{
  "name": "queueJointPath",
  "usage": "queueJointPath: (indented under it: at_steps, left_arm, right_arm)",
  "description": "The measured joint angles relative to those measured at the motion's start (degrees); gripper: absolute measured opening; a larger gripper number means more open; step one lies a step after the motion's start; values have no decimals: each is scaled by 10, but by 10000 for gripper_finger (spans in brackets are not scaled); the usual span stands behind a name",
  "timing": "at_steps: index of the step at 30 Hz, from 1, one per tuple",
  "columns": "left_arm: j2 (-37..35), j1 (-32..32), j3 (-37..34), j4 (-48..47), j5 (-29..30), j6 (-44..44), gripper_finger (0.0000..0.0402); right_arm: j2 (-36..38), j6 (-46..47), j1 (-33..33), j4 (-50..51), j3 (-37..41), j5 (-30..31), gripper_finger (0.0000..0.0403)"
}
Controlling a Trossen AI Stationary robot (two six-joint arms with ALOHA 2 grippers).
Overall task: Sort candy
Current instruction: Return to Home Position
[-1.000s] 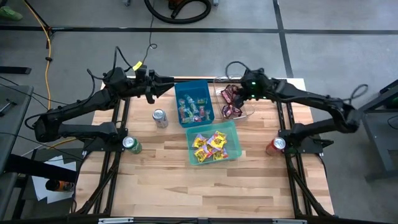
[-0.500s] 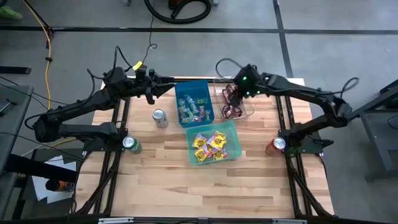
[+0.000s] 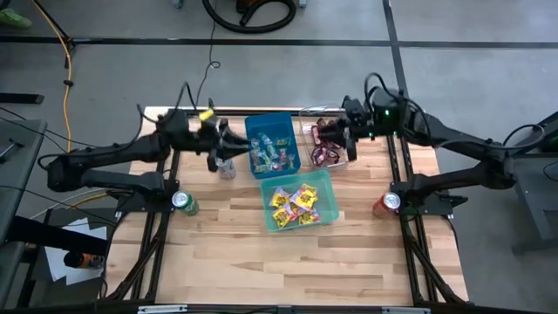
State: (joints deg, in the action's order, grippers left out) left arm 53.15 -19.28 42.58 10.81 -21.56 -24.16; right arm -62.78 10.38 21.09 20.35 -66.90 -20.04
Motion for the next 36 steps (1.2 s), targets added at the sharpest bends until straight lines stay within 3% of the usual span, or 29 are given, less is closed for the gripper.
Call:
queueJointPath:
  at_steps: [4, 6, 9, 13, 20, 26, 32, 36]
  left_arm:
    - [-5, 57, -65, 79, 74, -6, 37]
    - [-8, 72, -103, 128, 99, -26, 11]
    - [-34, 80, -142, 171, 129, -41, 10]
    - [-106, 75, -172, 159, 144, -35, 2]
    - [-261, 73, -251, 134, 180, -32, 0]
    - [-370, 78, -330, 143, 191, -65, 0]
    - [-426, 99, -420, 198, 224, -86, 0]
    - [-433, 109, -419, 160, 249, -81, 0]
  right_arm:
    - [15, 30, -58, -76, 42, 8, 23]
    - [15, 55, -78, -119, 64, 11, 12]
    - [15, 74, -96, -164, 87, 35, 14]
    - [15, 71, -99, -185, 96, 36, 5]
    - [16, -27, -104, -189, 96, 30, 2]
    - [16, 26, -104, -189, 96, 29, 1]
    - [23, 66, -117, -189, 96, 29, 1]
    - [45, 66, -139, -164, 96, 29, 0]
